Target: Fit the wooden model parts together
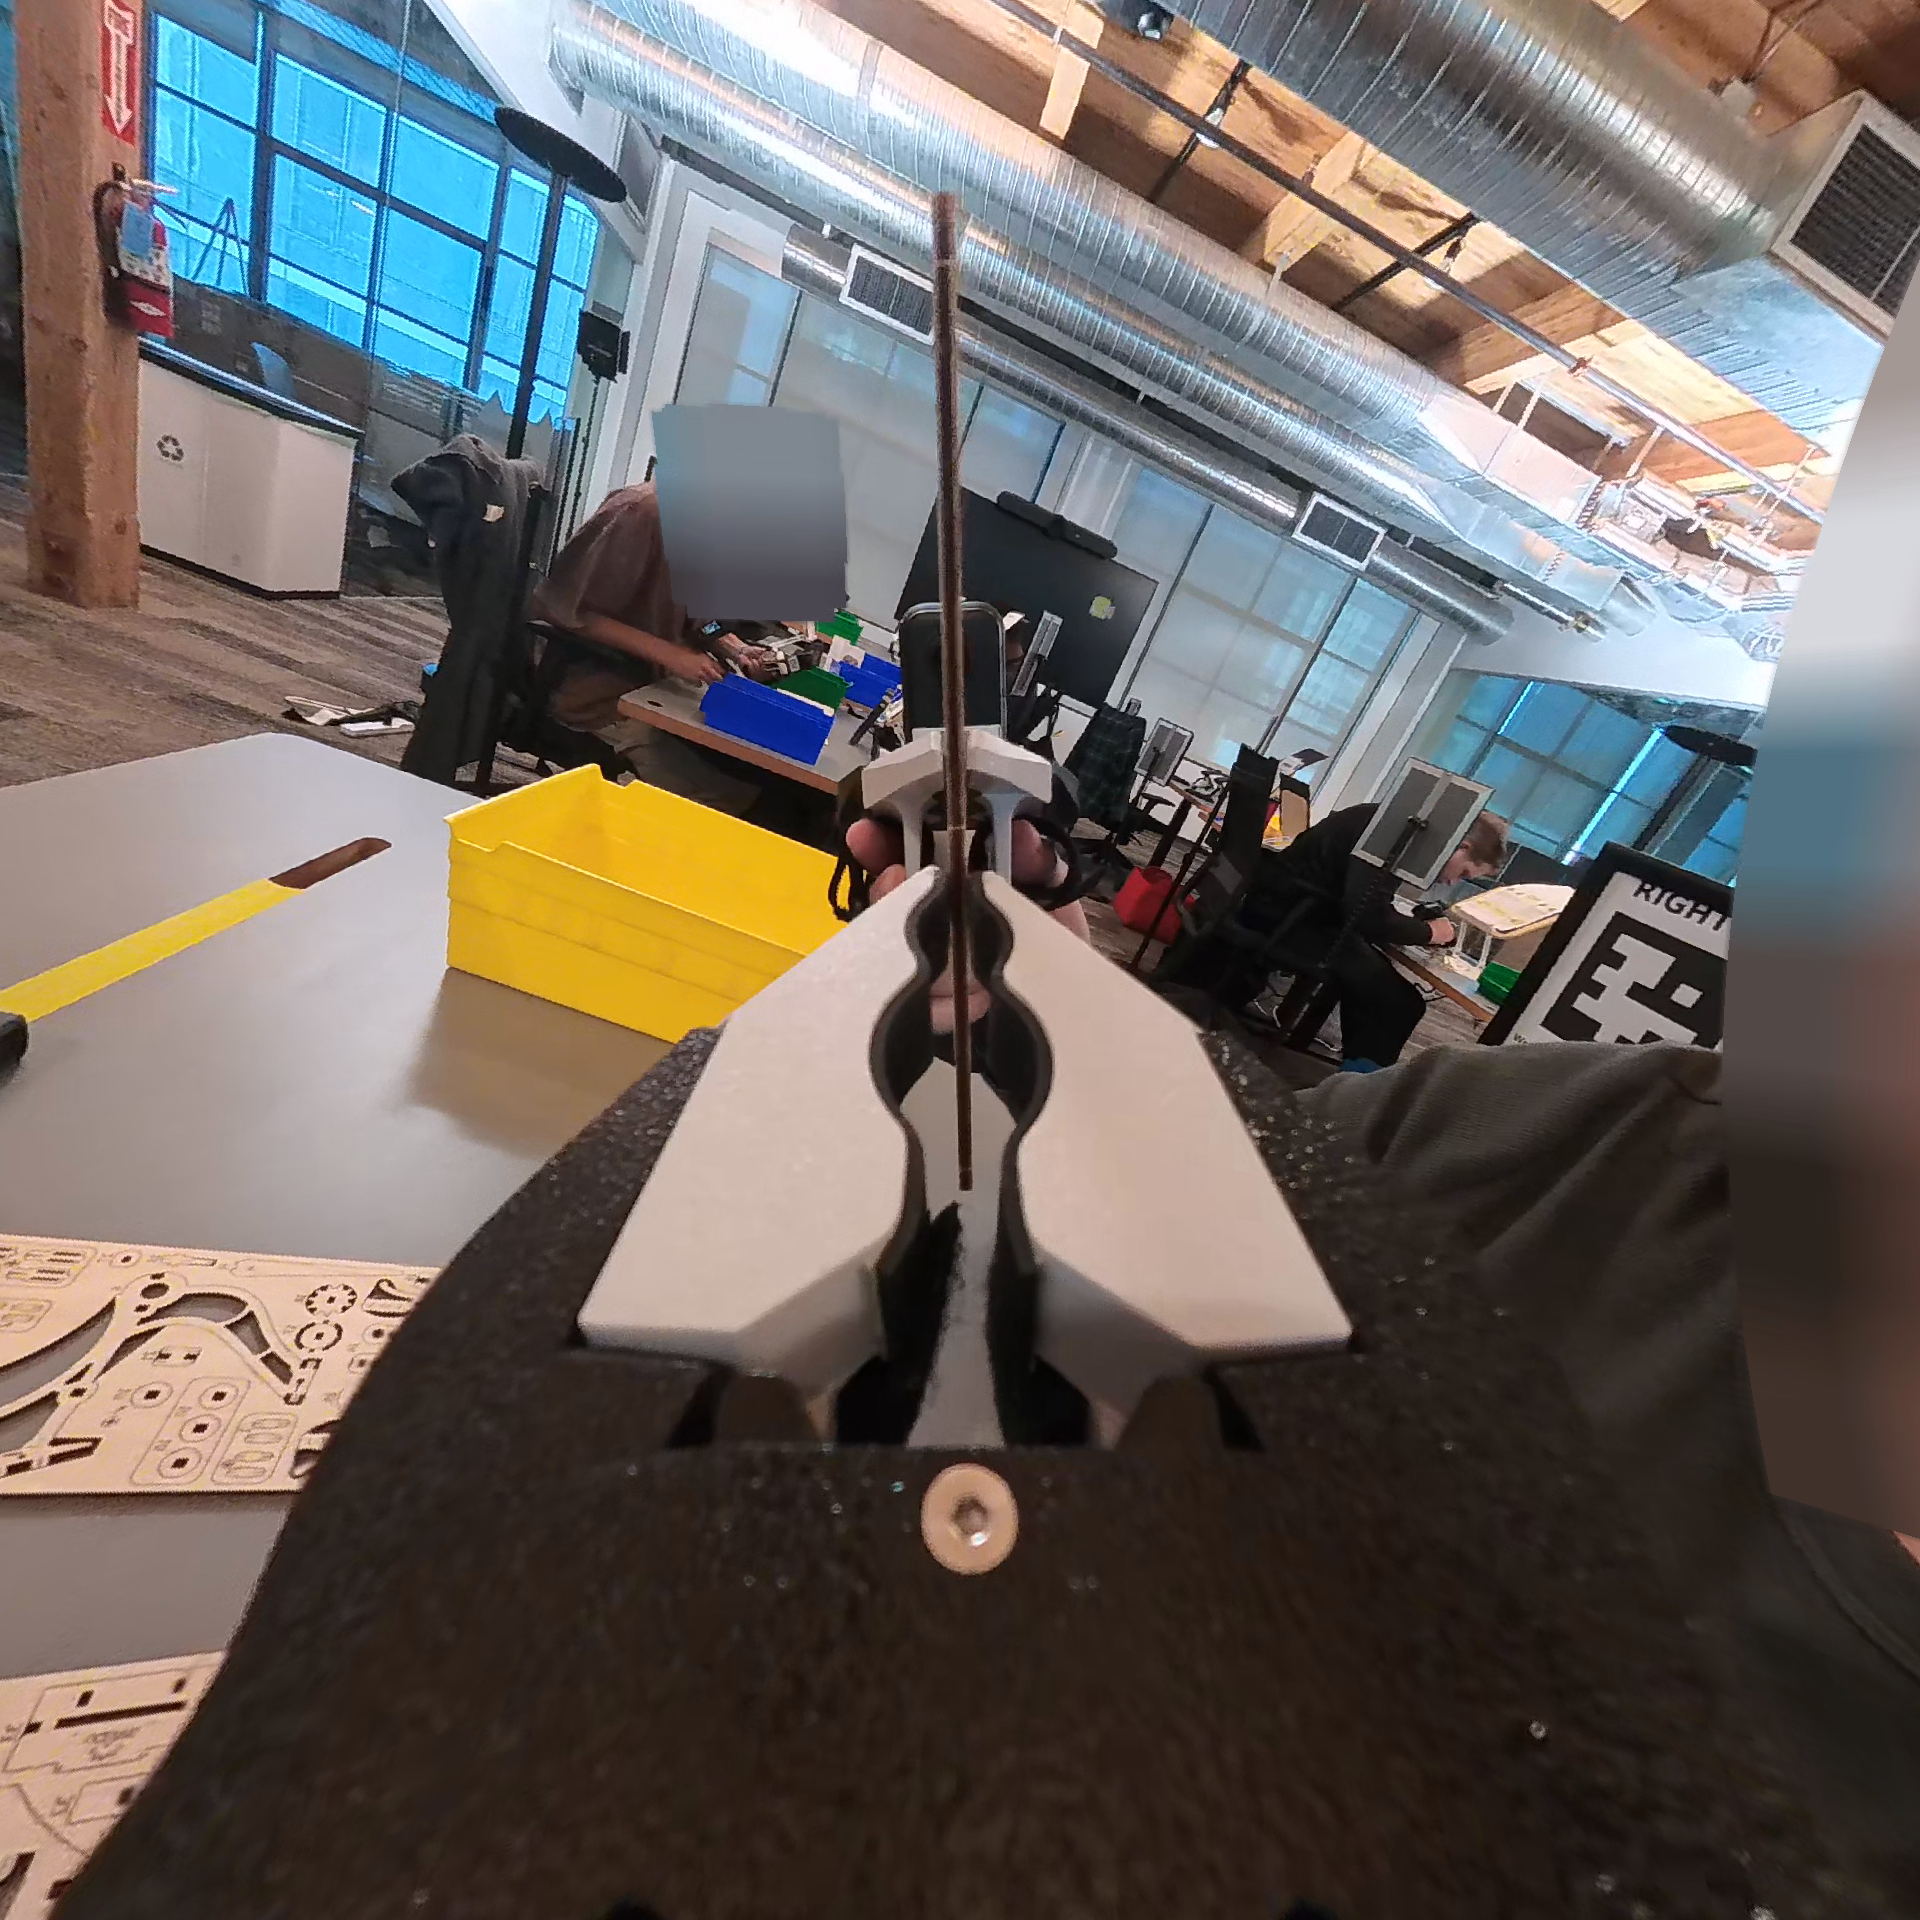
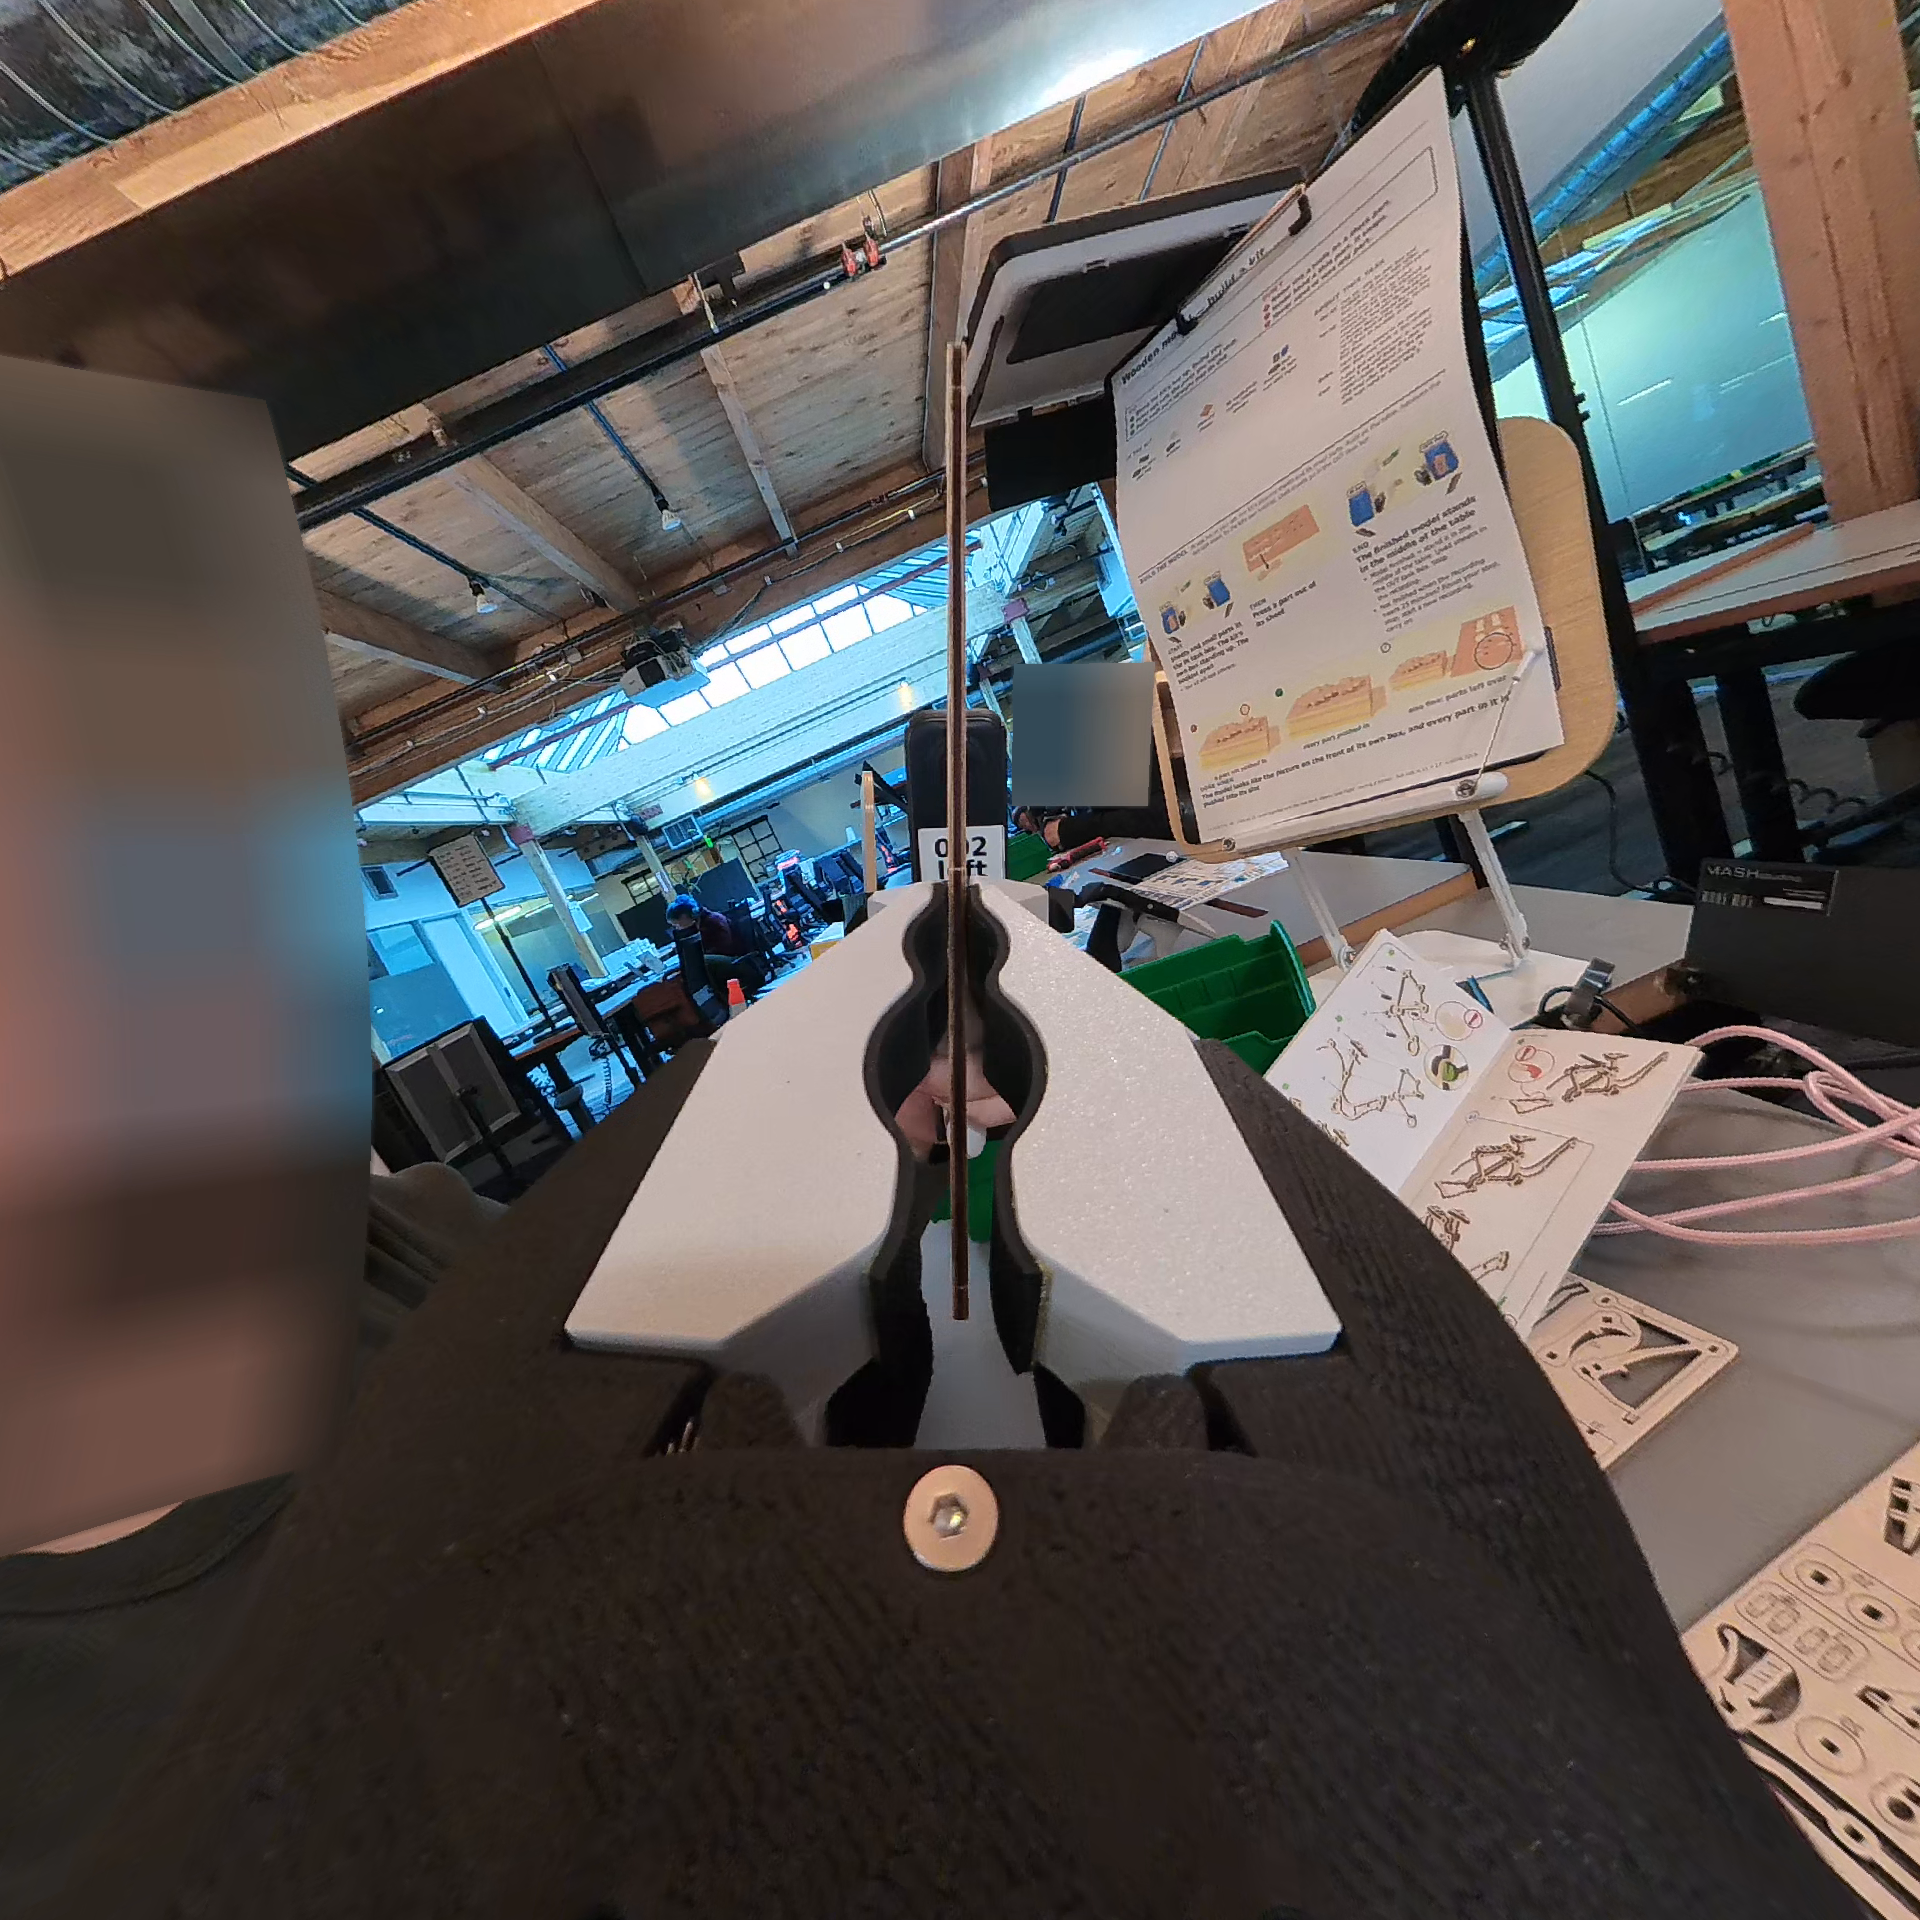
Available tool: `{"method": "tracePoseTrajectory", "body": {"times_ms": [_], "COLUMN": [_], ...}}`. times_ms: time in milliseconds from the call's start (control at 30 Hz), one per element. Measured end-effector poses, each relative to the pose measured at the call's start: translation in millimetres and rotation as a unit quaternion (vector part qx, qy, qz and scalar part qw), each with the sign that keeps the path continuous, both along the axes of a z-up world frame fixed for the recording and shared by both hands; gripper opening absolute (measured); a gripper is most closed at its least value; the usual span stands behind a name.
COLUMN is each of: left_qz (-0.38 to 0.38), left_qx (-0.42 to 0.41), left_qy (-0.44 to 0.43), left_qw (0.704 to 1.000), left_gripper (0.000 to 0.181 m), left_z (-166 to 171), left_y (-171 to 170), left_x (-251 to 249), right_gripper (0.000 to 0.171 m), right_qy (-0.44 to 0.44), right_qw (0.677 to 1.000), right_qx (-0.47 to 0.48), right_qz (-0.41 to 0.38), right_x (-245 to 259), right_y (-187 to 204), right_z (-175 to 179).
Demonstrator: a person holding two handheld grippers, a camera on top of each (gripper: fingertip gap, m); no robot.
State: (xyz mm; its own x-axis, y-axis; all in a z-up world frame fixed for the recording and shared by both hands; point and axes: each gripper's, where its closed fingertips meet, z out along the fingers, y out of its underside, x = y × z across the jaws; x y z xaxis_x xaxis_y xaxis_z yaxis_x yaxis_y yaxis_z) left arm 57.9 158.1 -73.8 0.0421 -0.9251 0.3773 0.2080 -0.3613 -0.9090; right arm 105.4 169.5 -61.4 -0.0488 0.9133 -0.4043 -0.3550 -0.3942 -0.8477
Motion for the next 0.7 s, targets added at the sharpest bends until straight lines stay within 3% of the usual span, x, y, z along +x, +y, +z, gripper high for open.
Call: {"method": "tracePoseTrajectory", "body": {"times_ms": [300, 700], "left_qz": [0.007, 0.049], "left_qx": [0.008, 0.038], "left_qy": [0.001, -0.05], "left_qw": [1.0, 0.997], "left_gripper": [0.0, 0.0], "left_z": [1.1, 22.5], "left_y": [0.6, 5.2], "left_x": [-0.5, -20.9], "right_gripper": [0.0, 0.012], "right_qy": [-0.001, 0.037], "right_qw": [1.0, 0.987], "right_qx": [0.013, 0.081], "right_qz": [-0.013, -0.135], "right_x": [-0.6, 26.8], "right_y": [0.9, 13.1], "right_z": [0.6, 23.1]}}
